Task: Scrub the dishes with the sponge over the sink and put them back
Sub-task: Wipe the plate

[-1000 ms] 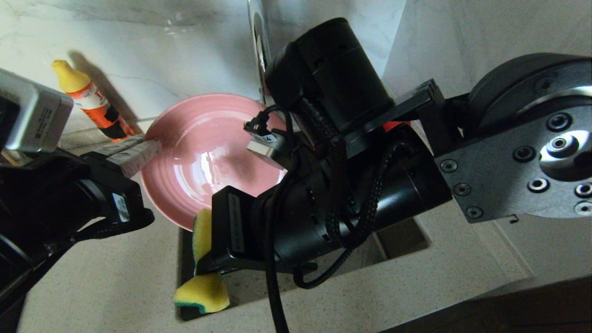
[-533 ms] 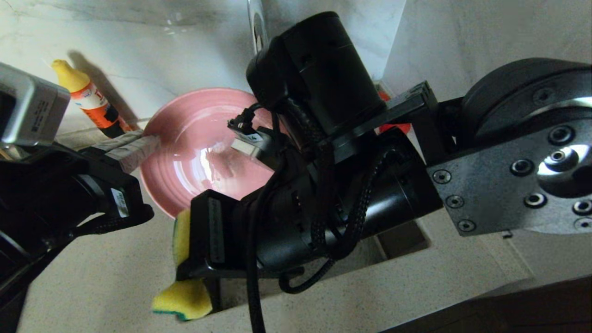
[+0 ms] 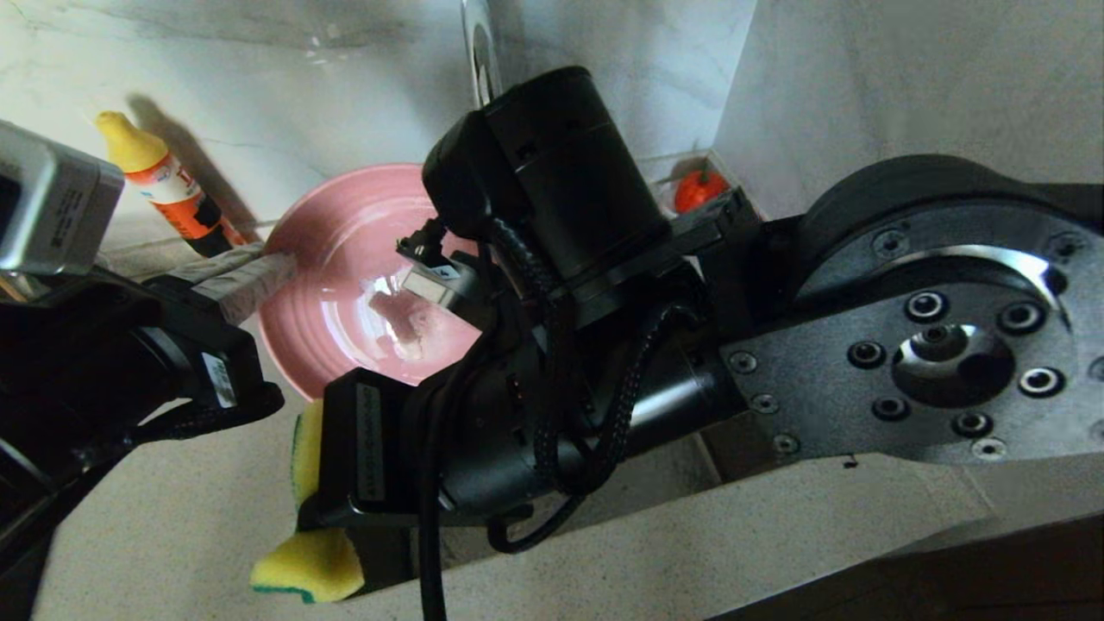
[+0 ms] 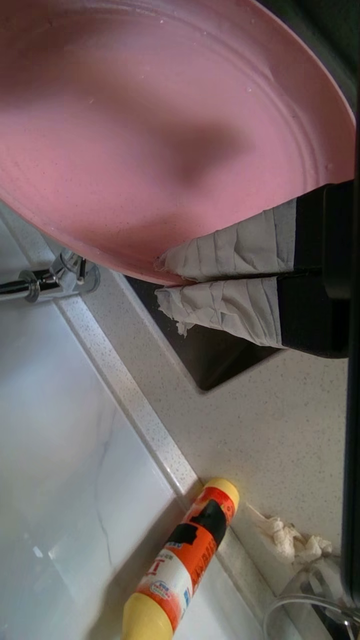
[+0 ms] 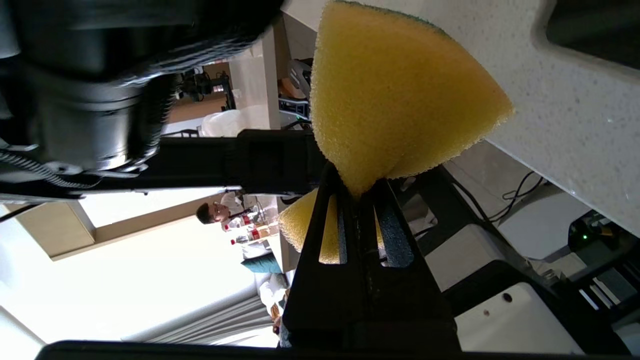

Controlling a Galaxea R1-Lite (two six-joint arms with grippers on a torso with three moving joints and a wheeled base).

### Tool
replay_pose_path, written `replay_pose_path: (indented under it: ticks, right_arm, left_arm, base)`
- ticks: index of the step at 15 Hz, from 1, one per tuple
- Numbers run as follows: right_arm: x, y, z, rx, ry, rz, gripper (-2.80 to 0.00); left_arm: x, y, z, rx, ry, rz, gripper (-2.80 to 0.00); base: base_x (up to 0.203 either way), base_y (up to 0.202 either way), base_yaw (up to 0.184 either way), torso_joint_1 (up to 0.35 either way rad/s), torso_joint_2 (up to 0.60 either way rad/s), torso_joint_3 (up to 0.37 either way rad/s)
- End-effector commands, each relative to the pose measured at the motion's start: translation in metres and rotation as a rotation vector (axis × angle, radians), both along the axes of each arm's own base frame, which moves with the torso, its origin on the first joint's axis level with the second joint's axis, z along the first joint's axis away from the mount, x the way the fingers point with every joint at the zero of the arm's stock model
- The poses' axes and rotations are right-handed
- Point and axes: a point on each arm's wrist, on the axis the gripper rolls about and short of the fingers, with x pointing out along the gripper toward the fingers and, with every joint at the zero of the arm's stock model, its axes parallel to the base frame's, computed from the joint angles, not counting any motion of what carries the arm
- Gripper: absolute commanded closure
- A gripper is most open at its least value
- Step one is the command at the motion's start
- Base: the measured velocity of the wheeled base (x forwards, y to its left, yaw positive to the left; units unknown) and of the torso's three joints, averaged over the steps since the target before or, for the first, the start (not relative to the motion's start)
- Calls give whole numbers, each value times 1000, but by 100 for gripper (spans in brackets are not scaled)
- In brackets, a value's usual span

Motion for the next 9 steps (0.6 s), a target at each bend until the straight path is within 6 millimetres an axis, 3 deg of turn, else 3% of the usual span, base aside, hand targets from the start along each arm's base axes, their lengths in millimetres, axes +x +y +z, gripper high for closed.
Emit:
replay_pose_path:
  ticks: [1,9]
  right_arm:
    - [4,4,-8,-18,15,-6,0]
    - [10,-1,-6,-34,-18,-88,0]
  left_arm:
    - [-2,2,4,-7,-16,1,0]
    - [-5,3,6,-11,-22,0,0]
  base:
    - [0,0,0,0,0,0]
    - [0,0,0,0,0,0]
